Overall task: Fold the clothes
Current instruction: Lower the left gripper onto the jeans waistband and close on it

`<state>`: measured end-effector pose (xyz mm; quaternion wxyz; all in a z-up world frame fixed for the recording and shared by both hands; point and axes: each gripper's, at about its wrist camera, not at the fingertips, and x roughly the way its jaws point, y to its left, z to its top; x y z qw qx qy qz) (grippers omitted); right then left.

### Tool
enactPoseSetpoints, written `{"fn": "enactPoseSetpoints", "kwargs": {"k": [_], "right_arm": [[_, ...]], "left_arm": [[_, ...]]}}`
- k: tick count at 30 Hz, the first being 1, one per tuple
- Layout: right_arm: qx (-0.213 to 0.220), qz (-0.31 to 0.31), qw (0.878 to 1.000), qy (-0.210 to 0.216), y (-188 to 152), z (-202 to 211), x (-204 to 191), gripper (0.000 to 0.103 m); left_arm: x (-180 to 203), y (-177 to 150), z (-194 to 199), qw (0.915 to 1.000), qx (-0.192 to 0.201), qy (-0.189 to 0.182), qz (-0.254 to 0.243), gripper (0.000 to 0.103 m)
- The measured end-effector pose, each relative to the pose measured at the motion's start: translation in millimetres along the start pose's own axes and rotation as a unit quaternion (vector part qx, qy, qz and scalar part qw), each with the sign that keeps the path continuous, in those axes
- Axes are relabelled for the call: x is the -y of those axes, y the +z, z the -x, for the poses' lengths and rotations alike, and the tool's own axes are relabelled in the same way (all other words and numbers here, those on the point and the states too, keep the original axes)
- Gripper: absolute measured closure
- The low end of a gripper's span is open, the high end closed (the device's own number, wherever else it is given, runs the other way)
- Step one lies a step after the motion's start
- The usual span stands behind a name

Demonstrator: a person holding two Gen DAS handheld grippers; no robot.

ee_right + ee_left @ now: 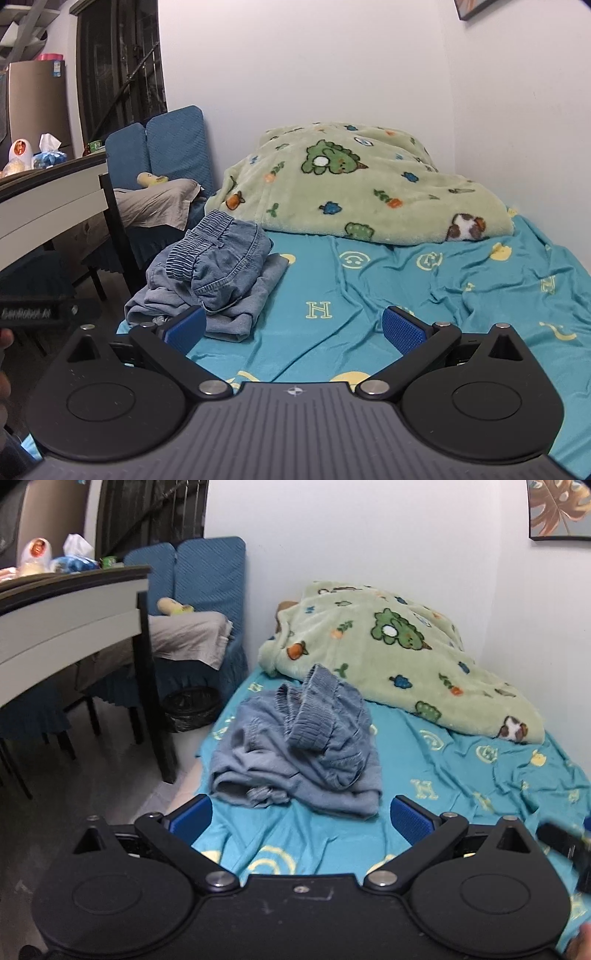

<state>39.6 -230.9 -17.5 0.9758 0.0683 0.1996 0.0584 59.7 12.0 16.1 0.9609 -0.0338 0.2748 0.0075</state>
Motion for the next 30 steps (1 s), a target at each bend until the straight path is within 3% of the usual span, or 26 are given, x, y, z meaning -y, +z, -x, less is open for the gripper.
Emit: {"fn": "enactPoseSetpoints", "kwargs": {"k": [4, 9, 14, 21, 25, 30], "right_arm": [[-0.007, -0.014, 1.000, 0.003, -1, -4, 4, 0.000], [-0.013, -0.028, 0.999, 0.006, -2, -12, 8, 0.000], [-0.031, -0.037, 0.999, 0.018, -5, -34, 12, 0.001], [-0.060, -0.049, 0.996, 0.036, -8, -68, 18, 0.002], [-0.076, -0.057, 0.994, 0.046, -10, -87, 22, 0.002], [-0.095, -0.086, 0.990, 0.064, -16, -102, 27, 0.002]], "left_arm": [[-7, 28, -27, 0.9992, -0.002, -0.030, 0.025, 0.001], [-29, 60, -77, 0.9973, -0.003, -0.038, 0.063, 0.002], [-60, 82, -133, 0.9893, -0.022, -0.041, 0.138, 0.008], [-69, 105, -213, 0.9868, -0.025, -0.038, 0.156, 0.021], [-75, 109, -259, 0.9823, -0.030, -0.050, 0.178, 0.038], [-76, 112, -296, 0.9817, -0.035, -0.054, 0.180, 0.039]]}}
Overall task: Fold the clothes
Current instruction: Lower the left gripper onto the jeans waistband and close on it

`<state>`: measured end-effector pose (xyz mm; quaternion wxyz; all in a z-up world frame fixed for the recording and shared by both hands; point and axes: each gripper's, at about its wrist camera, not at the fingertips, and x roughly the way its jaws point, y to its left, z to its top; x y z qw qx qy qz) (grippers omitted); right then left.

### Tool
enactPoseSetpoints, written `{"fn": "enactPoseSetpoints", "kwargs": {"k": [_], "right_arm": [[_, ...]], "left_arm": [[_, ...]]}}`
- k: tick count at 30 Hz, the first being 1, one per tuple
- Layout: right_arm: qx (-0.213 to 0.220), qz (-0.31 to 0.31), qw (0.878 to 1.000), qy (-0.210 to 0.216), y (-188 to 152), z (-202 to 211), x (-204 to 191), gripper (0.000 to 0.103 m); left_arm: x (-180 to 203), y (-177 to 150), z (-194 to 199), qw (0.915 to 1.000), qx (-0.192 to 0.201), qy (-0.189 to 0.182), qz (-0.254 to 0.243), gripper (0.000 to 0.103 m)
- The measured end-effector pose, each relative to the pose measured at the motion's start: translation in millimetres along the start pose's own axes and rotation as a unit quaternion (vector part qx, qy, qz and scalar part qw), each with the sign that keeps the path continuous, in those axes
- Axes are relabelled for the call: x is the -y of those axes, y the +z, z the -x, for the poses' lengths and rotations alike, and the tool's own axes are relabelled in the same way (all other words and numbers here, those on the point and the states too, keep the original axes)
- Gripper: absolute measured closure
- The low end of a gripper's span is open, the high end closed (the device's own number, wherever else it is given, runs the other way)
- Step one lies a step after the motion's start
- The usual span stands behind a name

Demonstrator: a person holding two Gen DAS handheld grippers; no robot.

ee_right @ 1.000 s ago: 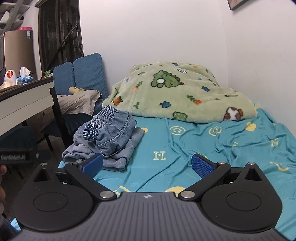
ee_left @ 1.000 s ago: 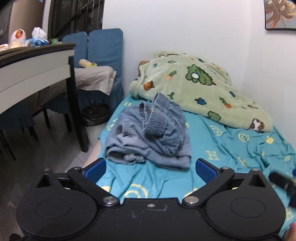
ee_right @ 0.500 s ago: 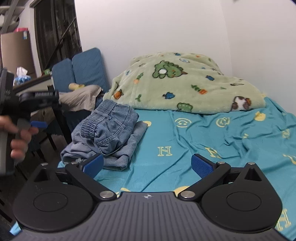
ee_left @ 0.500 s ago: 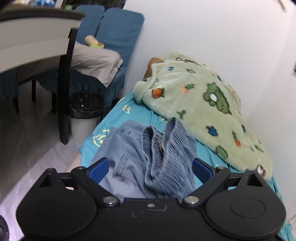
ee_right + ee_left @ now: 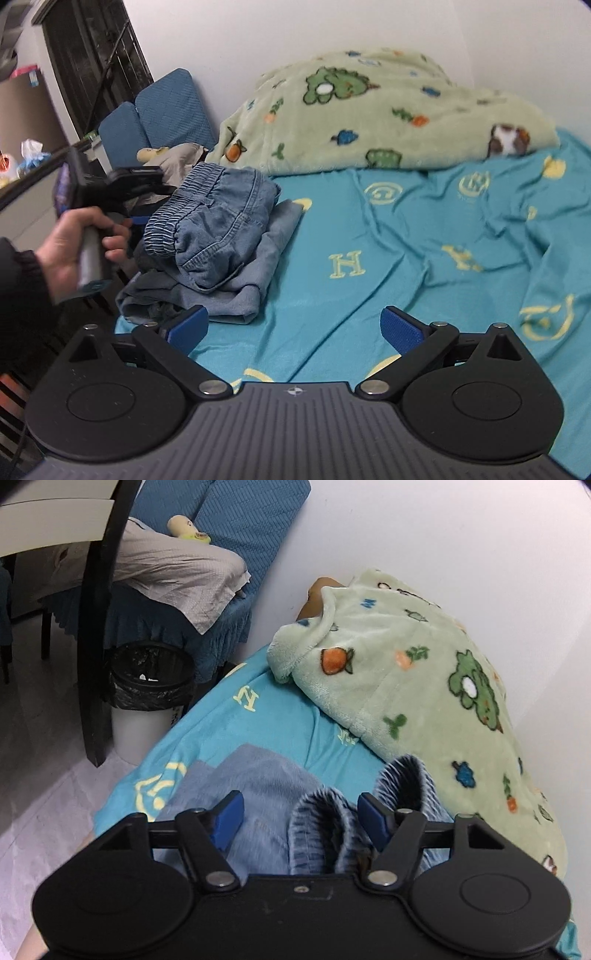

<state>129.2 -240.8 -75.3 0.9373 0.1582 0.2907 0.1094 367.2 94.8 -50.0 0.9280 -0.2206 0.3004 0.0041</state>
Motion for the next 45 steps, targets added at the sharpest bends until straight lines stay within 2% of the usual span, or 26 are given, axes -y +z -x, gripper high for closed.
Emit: {"fn": "enactPoseSetpoints", "kwargs": {"k": [2, 3, 5, 6, 8, 9, 10, 11, 14, 21, 24, 28, 31, 34, 39, 45], "right_arm": [[-0.008, -0.005, 1.000, 0.004, -2, -4, 1, 0.002], [-0.012, -0.010, 1.000, 0.007, -2, -6, 2, 0.002], [-0.018, -0.018, 1.000, 0.013, -2, -9, 4, 0.002], [-0.019, -0.020, 1.000, 0.014, -2, -10, 5, 0.002], [-0.021, -0.023, 0.999, 0.015, -1, -12, 6, 0.002], [-0.020, -0.022, 0.999, 0.015, -1, -11, 7, 0.003], [-0.020, -0.021, 0.999, 0.015, -1, -10, 7, 0.003], [-0.020, -0.021, 0.999, 0.015, -1, -9, 8, 0.003], [-0.013, -0.020, 1.000, 0.016, 0, -5, 9, 0.003], [0.024, -0.016, 0.999, 0.021, 5, 15, 10, 0.004], [0.041, -0.011, 0.999, 0.024, 7, 24, 9, 0.004], [0.059, -0.018, 0.998, 0.033, 10, 35, 10, 0.004], [0.063, -0.018, 0.997, 0.031, 10, 37, 10, 0.004], [0.066, -0.016, 0.997, 0.027, 11, 38, 10, 0.004], [0.056, -0.030, 0.998, 0.024, 14, 32, 14, 0.004], [0.049, -0.085, 0.994, 0.049, 32, 4, 27, 0.004]], "left_arm": [[0, -1, -5, 0.9998, -0.003, -0.018, 0.004, 0.043], [3, -2, -6, 0.9997, -0.006, -0.022, 0.001, 0.054], [8, -5, -9, 0.9994, -0.013, -0.031, -0.007, 0.064], [10, -6, -3, 0.9993, -0.011, -0.035, -0.008, 0.065], [15, -8, 10, 0.9991, -0.006, -0.040, -0.009, 0.074], [17, -9, 17, 0.9990, -0.003, -0.043, -0.010, 0.086], [19, -10, 23, 0.9989, -0.001, -0.046, -0.011, 0.092], [22, -11, 30, 0.9987, 0.002, -0.049, -0.012, 0.093], [28, -14, 49, 0.9982, 0.010, -0.058, -0.014, 0.095], [53, -44, 139, 0.9945, 0.035, -0.093, -0.033, 0.097], [55, -61, 176, 0.9936, 0.047, -0.099, -0.027, 0.097], [48, -90, 210, 0.9949, 0.044, -0.091, -0.006, 0.096], [39, -113, 218, 0.9965, 0.038, -0.074, 0.006, 0.096], [29, -124, 213, 0.9967, 0.011, -0.075, 0.030, 0.096], [23, -127, 210, 0.9965, 0.005, -0.080, 0.026, 0.097], [12, -131, 209, 0.9954, -0.001, -0.086, 0.041, 0.097]]}}
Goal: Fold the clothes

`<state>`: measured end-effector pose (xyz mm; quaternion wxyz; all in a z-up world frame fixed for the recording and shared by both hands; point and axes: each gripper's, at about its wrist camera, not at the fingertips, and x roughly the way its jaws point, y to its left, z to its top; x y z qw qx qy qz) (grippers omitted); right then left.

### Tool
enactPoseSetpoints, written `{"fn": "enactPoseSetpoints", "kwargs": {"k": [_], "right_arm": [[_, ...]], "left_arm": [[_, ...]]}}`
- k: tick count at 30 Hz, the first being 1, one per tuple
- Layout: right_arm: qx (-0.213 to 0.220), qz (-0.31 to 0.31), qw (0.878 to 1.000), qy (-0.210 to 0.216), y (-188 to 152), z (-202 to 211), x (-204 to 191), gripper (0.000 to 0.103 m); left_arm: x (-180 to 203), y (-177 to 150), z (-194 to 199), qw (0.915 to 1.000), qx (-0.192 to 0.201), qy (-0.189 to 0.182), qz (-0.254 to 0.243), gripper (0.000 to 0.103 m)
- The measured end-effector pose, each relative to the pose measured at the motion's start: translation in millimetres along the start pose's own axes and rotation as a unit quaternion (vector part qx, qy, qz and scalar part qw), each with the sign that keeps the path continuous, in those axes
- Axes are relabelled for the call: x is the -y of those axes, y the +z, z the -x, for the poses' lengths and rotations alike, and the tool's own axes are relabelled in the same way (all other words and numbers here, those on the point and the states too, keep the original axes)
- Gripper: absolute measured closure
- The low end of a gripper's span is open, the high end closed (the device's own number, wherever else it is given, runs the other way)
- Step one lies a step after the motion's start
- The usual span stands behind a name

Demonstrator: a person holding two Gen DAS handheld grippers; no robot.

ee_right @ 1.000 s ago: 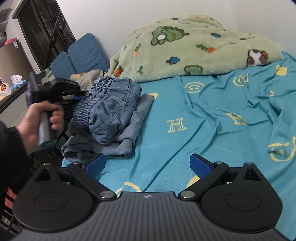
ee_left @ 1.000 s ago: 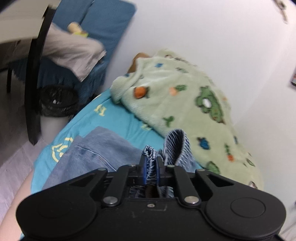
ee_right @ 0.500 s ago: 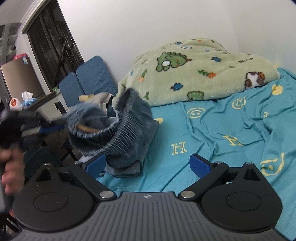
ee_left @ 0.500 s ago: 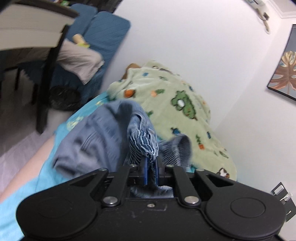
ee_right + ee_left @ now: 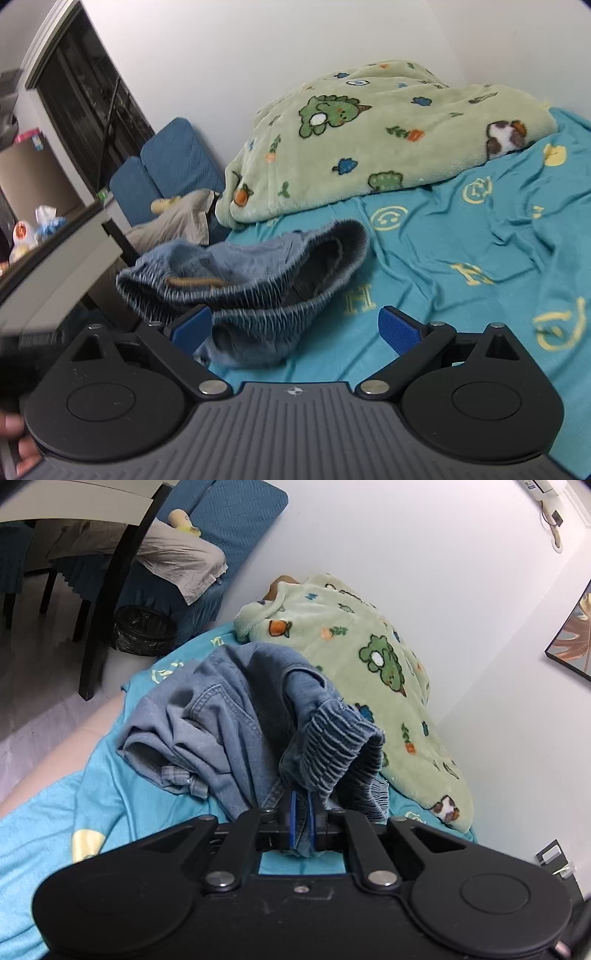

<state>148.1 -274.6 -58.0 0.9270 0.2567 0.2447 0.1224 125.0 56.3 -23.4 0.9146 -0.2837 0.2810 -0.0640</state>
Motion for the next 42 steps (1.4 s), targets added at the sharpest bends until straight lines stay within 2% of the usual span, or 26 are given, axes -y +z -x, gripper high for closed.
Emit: {"fn": "enactPoseSetpoints", "kwargs": {"k": [6, 8, 10, 16, 22, 23, 25, 27, 29, 33, 36, 39, 42], "right_arm": [[-0.022, -0.079, 0.997, 0.006, 12, -55, 28, 0.004], [-0.031, -0.115, 0.993, 0.009, 17, -77, 41, 0.003], [-0.039, -0.151, 0.988, 0.012, 22, -100, 54, 0.003], [-0.030, -0.245, 0.969, 0.031, 36, -155, 80, 0.001], [-0.058, -0.217, 0.974, 0.028, 43, -198, 78, 0.002], [-0.058, -0.210, 0.976, 0.031, 41, -201, 78, 0.004], [-0.057, -0.208, 0.976, 0.031, 40, -204, 80, 0.022], [-0.055, -0.218, 0.974, 0.025, 40, -202, 82, 0.057], [-0.051, -0.223, 0.973, 0.019, 42, -196, 80, 0.080], [-0.021, -0.196, 0.980, 0.016, 53, -170, 62, 0.085], [-0.002, -0.150, 0.989, 0.009, 60, -145, 37, 0.086], [0.012, -0.105, 0.994, 0.006, 60, -116, 14, 0.086], [0.016, -0.086, 0.996, 0.003, 56, -93, 3, 0.087]], "left_arm": [[1, 3, -5, 0.9999, 0.002, -0.014, 0.003, 0.096], [2, 4, -8, 0.9997, 0.005, -0.022, 0.002, 0.086], [3, 6, -10, 0.9995, 0.008, -0.030, 0.000, 0.071], [5, 11, -17, 0.9984, 0.016, -0.055, -0.005, 0.051], [8, 16, -24, 0.9968, 0.027, -0.074, -0.013, 0.049], [7, 16, -26, 0.9966, 0.028, -0.077, -0.013, 0.048], [5, 17, -28, 0.9959, 0.027, -0.087, -0.002, 0.048], [2, 19, -30, 0.9948, 0.027, -0.097, 0.010, 0.047], [-1, 21, -29, 0.9944, 0.035, -0.098, 0.018, 0.045], [-12, 25, -29, 0.9914, 0.037, -0.112, 0.056, 0.041], [-22, 27, -28, 0.9874, 0.036, -0.125, 0.091, 0.037], [-31, 26, -28, 0.9863, 0.027, -0.119, 0.111, 0.037], [-39, 22, -29, 0.9888, 0.016, -0.090, 0.118, 0.037]]}}
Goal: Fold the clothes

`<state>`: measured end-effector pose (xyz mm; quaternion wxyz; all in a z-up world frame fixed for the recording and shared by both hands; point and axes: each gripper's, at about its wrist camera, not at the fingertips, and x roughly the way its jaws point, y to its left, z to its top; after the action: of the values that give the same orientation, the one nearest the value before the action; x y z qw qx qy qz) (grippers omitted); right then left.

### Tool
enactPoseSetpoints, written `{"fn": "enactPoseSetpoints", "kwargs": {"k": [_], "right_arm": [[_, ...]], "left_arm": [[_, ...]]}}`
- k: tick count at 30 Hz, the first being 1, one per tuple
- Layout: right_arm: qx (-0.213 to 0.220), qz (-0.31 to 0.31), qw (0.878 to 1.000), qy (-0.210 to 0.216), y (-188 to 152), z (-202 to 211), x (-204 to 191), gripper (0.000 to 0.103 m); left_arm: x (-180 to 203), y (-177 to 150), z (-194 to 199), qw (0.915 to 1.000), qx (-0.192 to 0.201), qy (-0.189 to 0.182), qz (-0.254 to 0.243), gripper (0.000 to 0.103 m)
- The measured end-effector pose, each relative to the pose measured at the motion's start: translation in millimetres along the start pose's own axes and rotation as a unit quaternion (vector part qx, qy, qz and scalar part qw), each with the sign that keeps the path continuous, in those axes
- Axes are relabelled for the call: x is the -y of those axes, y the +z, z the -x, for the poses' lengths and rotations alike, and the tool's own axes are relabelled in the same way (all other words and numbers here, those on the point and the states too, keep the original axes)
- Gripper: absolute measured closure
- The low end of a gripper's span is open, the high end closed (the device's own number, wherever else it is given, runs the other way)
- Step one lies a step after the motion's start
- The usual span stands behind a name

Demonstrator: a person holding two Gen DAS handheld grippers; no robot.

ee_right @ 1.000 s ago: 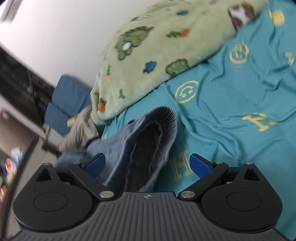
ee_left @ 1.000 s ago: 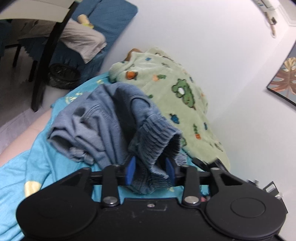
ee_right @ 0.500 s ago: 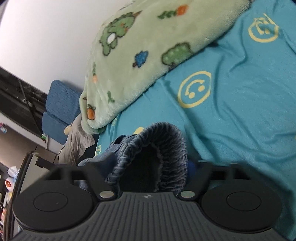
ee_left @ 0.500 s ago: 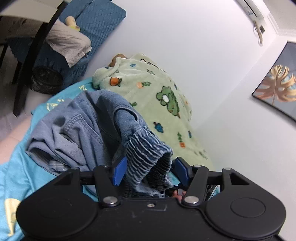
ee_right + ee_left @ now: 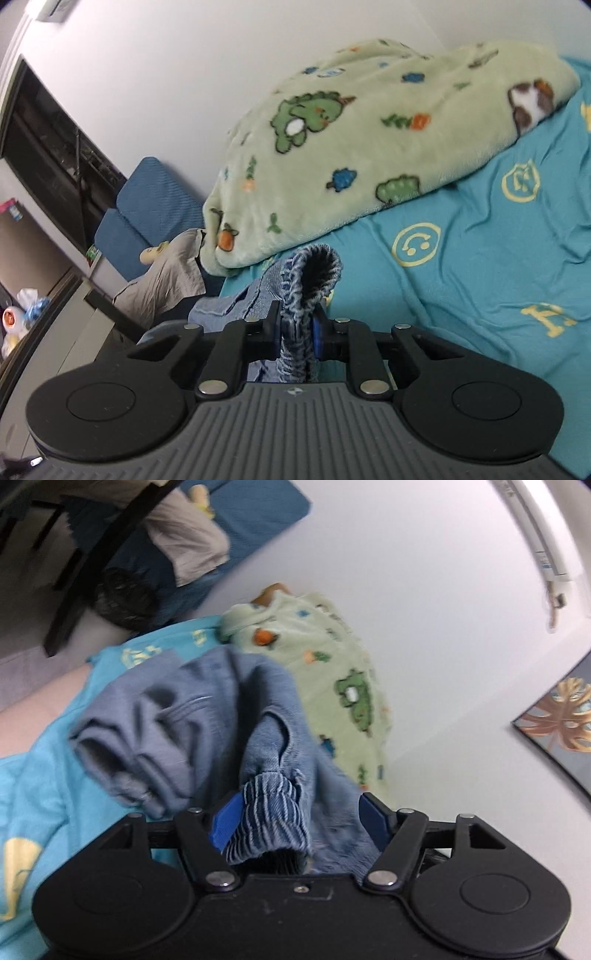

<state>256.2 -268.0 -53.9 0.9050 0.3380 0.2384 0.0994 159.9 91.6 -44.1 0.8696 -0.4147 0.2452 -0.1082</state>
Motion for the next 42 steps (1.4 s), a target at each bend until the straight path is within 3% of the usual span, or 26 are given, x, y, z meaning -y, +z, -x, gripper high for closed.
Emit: {"fn": "enactPoseSetpoints", "kwargs": {"k": [3, 5, 12, 15, 19, 24, 27, 33, 38, 42], "right_arm": [[0.003, 0.010, 1.000, -0.008, -6, 18, -6, 0.087], [0.005, 0.016, 1.000, -0.015, -11, 28, -8, 0.087], [0.026, 0.021, 0.999, -0.044, -16, 43, -12, 0.088], [0.033, 0.039, 0.998, -0.049, 2, 47, -24, 0.089], [0.050, 0.065, 0.996, -0.042, 40, 58, -37, 0.089], [0.064, 0.097, 0.992, -0.042, 98, 71, -30, 0.089], [0.072, 0.116, 0.990, -0.044, 133, 78, -23, 0.089], [0.085, 0.152, 0.981, -0.091, 191, 73, 34, 0.089], [0.059, 0.166, 0.974, -0.145, 209, 37, 118, 0.089], [0.031, 0.159, 0.970, -0.183, 192, 5, 182, 0.089]], "left_arm": [[-3, -4, -7, 0.9973, -0.028, 0.063, -0.028, 0.039], [-10, -8, -11, 0.9958, -0.037, 0.079, -0.029, 0.040], [-22, -18, -10, 0.9930, -0.062, 0.100, -0.009, 0.073], [-3, -32, 12, 0.9938, -0.056, 0.090, -0.033, 0.079], [33, -56, 36, 0.9974, -0.049, 0.046, -0.027, 0.084], [98, -105, 39, 0.9982, -0.030, -0.008, -0.051, 0.085], [126, -141, 2, 0.9971, -0.043, -0.024, -0.058, 0.085], [182, -213, -75, 0.9932, -0.071, -0.055, -0.073, 0.085], [177, -256, -164, 0.9874, -0.124, -0.033, -0.092, 0.085], [158, -273, -195, 0.9832, -0.154, -0.018, -0.096, 0.085]]}}
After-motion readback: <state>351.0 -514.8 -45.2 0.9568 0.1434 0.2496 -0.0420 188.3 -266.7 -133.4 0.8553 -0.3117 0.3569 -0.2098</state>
